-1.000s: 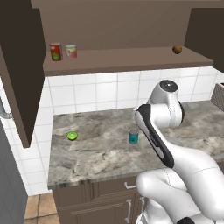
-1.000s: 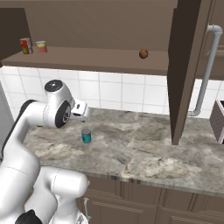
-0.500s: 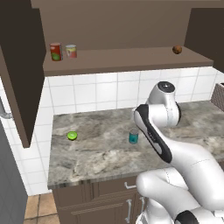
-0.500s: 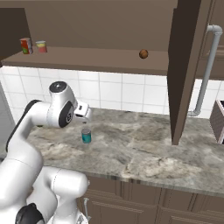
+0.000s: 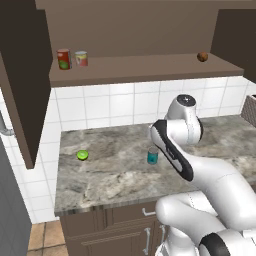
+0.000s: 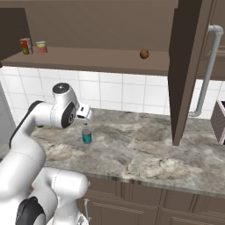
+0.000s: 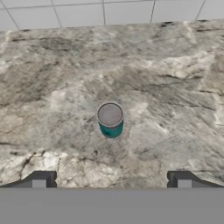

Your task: Pick the cans from the counter and place them in their designated side in the cabinet.

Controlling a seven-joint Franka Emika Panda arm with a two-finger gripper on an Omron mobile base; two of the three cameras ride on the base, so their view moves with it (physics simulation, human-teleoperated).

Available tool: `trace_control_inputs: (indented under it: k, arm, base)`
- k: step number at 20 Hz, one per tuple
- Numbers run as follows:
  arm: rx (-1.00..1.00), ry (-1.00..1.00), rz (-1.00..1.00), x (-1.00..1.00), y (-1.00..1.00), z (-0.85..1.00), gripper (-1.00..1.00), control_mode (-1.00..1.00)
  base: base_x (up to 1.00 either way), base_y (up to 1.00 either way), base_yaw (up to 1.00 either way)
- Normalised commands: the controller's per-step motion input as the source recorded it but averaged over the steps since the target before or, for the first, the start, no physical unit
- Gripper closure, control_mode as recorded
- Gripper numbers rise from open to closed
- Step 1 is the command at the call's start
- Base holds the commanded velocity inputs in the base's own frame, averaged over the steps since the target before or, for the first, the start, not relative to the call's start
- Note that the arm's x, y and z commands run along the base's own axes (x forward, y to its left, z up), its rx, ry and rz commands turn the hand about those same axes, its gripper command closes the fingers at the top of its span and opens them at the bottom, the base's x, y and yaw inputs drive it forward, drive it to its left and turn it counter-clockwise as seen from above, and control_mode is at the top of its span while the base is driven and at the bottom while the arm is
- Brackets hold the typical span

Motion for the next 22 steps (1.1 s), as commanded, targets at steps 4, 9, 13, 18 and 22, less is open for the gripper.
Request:
trace_control_inputs:
  k: [4,9,13,18,22]
  arm:
    - [0.0,0.0,0.0,0.12,0.0,-0.18,-1.0,-1.0]
    - [0.0,0.0,0.0,0.11,0.0,-0.19,-1.0,-1.0]
    - [0.0,0.01,0.0,0.11,0.0,-0.18,-1.0,-1.0]
    - [0.0,0.02,0.0,0.11,0.0,-0.16,-1.0,-1.0]
    - [0.0,0.02,0.0,0.12,0.0,-0.13,-1.0,-1.0]
  base:
    - [0.0,0.0,0.0]
    - [0.0,0.0,0.0]
    - [0.0,0.0,0.0]
    - [0.0,0.0,0.0]
    - [0.0,0.0,0.0]
